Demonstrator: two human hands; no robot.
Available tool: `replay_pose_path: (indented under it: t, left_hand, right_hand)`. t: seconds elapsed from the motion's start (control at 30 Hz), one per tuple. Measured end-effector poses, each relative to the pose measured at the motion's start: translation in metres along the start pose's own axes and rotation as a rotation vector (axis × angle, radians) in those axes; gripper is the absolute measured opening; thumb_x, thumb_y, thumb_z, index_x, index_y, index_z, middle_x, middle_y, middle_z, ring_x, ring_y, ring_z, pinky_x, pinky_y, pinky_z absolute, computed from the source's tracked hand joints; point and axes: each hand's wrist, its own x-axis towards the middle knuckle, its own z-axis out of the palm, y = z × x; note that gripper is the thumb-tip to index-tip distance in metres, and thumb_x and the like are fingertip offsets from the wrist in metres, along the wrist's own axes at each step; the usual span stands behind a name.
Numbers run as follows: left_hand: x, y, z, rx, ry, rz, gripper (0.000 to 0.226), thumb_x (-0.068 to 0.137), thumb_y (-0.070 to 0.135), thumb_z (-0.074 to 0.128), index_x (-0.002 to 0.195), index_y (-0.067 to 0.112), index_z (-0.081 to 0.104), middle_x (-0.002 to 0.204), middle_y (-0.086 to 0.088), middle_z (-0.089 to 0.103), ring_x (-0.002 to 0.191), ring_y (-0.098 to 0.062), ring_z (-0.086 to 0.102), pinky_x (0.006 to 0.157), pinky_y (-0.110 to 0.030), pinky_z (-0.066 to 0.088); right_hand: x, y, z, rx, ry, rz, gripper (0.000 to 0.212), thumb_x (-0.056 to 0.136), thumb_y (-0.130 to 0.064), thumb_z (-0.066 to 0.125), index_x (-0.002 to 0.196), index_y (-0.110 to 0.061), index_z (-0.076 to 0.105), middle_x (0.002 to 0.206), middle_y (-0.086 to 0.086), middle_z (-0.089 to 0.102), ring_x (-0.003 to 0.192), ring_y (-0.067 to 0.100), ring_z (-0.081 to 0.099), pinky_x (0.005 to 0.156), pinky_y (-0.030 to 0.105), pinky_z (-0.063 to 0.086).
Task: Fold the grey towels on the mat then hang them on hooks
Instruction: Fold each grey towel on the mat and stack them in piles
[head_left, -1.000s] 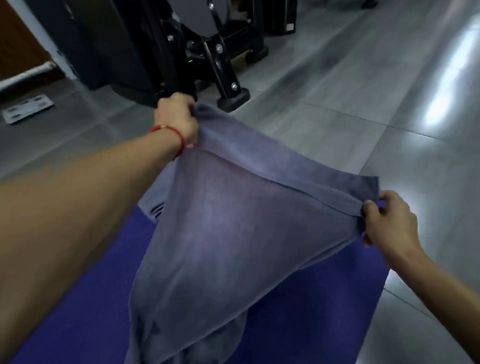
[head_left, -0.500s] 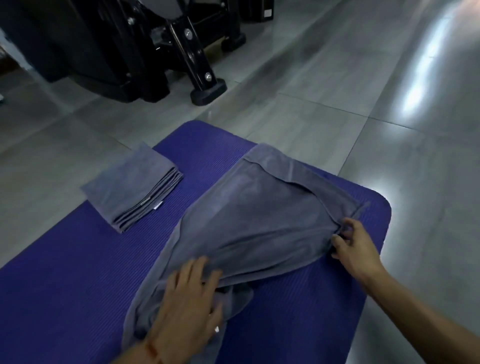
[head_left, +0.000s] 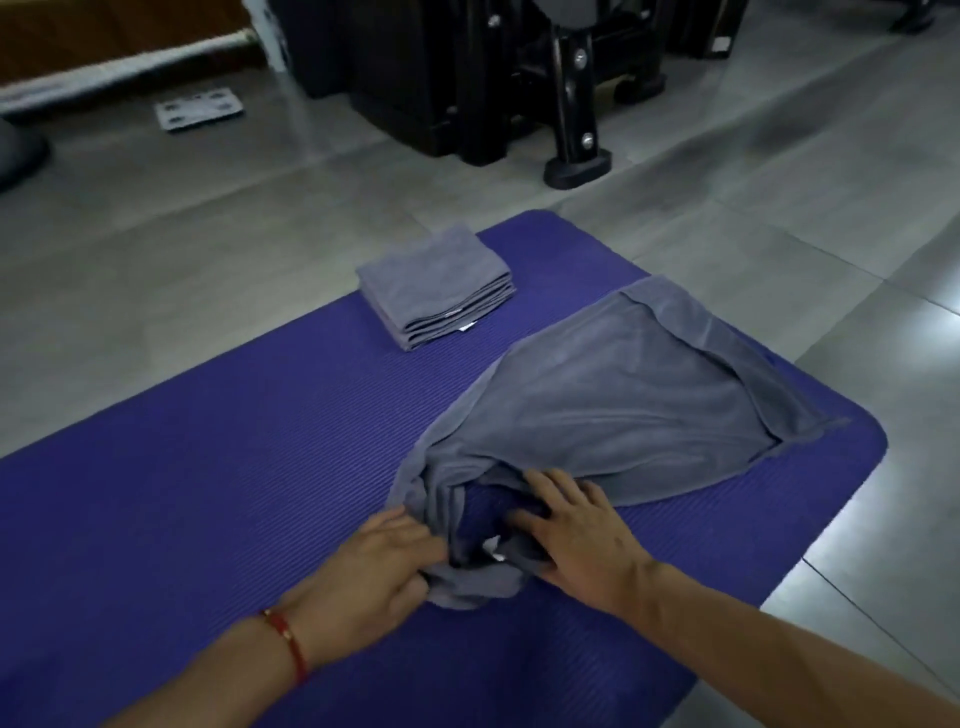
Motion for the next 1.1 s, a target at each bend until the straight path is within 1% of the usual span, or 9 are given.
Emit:
replay_pose_path:
  t: [0.1,0.2,0.3,0.37,0.5,0.6,0.73,0.9,1.1]
  left_hand:
    - [-0.054,-0.02,-0.03,0.135,0.031,-0.067,0.021,0.081,0.021,0.05,0.087,0.04,0.047,0.106,0.021,0.048,0.111,0.002,0.044,0.115,-0.039,0.03]
    - [-0.115,-0.047,-0.031,0.25,0.198,-0.338,0.029,0.084,0.014,0.054,0.099,0.035,0.066,0.138,0.0,0.049,0.127,-0.026,0.045,0.098,-0.052,0.049]
    - [-0.164,-0.05,-0.007,-0.132,0.389,-0.743,0.048,0.09,0.009,0.066,0.117,0.049,0.062,0.129,0.001,0.057,0.119,-0.025,0.054,0.1,-0.05,0.05]
    - [-0.183,-0.033,0.027,-0.46,0.388,-0.982,0.029,0.088,0.03,0.072,0.112,0.044,0.06,0.107,0.01,0.068,0.1,-0.014,0.066,0.096,-0.043,0.051]
    - [-0.186,0.011,0.098,-0.659,0.279,-1.196,0.069,0.068,0.076,0.069,0.114,0.025,0.062,0.103,0.004,0.066,0.096,-0.018,0.064,0.089,-0.038,0.054]
    - [-0.165,0.035,0.124,-0.492,0.539,-1.302,0.071,0.064,0.051,0.083,0.122,0.018,0.06,0.112,-0.003,0.046,0.098,-0.021,0.05,0.096,-0.037,0.048]
    - [-0.156,0.054,0.135,-0.354,0.622,-1.29,0.09,0.071,0.021,0.085,0.148,0.028,0.04,0.118,-0.002,0.027,0.101,-0.019,0.033,0.099,-0.03,0.038]
    - [-0.168,0.058,0.119,-0.275,0.366,-1.365,0.064,0.087,0.039,0.071,0.134,0.042,0.027,0.1,0.008,0.05,0.104,-0.021,0.052,0.073,-0.031,0.044]
    - [-0.231,0.033,0.101,-0.286,0.694,-1.363,0.045,0.086,0.006,0.063,0.123,0.026,0.048,0.098,-0.004,0.062,0.088,-0.024,0.057,0.072,-0.038,0.043]
  right_hand:
    - [-0.005,-0.044,-0.024,0.03,-0.061,-0.097,0.031,0.092,-0.044,0.048,0.104,-0.022,0.068,0.116,0.003,0.065,0.107,0.029,0.063,0.079,0.037,0.044]
    - [-0.023,-0.103,-0.052,0.46,-0.392,-0.184,0.033,0.102,-0.043,0.051,0.09,-0.013,0.06,0.098,0.014,0.069,0.092,0.028,0.066,0.072,0.028,0.035]
    - [-0.032,-0.162,-0.062,0.839,-0.705,-0.274,0.025,0.102,-0.043,0.054,0.087,-0.024,0.059,0.077,-0.001,0.071,0.072,0.008,0.066,0.069,0.02,0.049]
    - [-0.018,-0.169,-0.053,0.876,-0.908,-0.176,0.032,0.102,-0.05,0.053,0.105,-0.02,0.064,0.08,-0.003,0.07,0.069,0.012,0.067,0.065,0.024,0.054]
    - [0.026,-0.12,-0.039,0.378,-0.473,-0.09,0.033,0.099,-0.047,0.052,0.086,-0.019,0.064,0.082,-0.004,0.071,0.079,0.02,0.07,0.07,0.032,0.055]
    - [0.05,-0.095,-0.047,0.156,-0.146,-0.165,0.02,0.098,-0.042,0.053,0.113,-0.032,0.061,0.12,-0.01,0.06,0.111,0.014,0.06,0.094,0.037,0.051]
    - [0.068,-0.089,-0.038,-0.162,-0.317,-0.318,0.068,0.093,-0.044,0.064,0.152,-0.039,0.031,0.16,-0.006,0.017,0.15,0.02,0.022,0.12,0.047,0.027]
    - [0.067,-0.093,-0.019,-0.119,-0.197,-0.401,0.01,0.105,-0.036,0.047,0.111,-0.028,0.048,0.117,-0.007,0.052,0.114,0.017,0.057,0.09,0.032,0.04]
    - [0.035,-0.133,-0.026,0.027,-0.362,-0.634,0.014,0.107,-0.037,0.043,0.098,-0.027,0.041,0.098,-0.013,0.054,0.084,0.007,0.053,0.077,0.031,0.042]
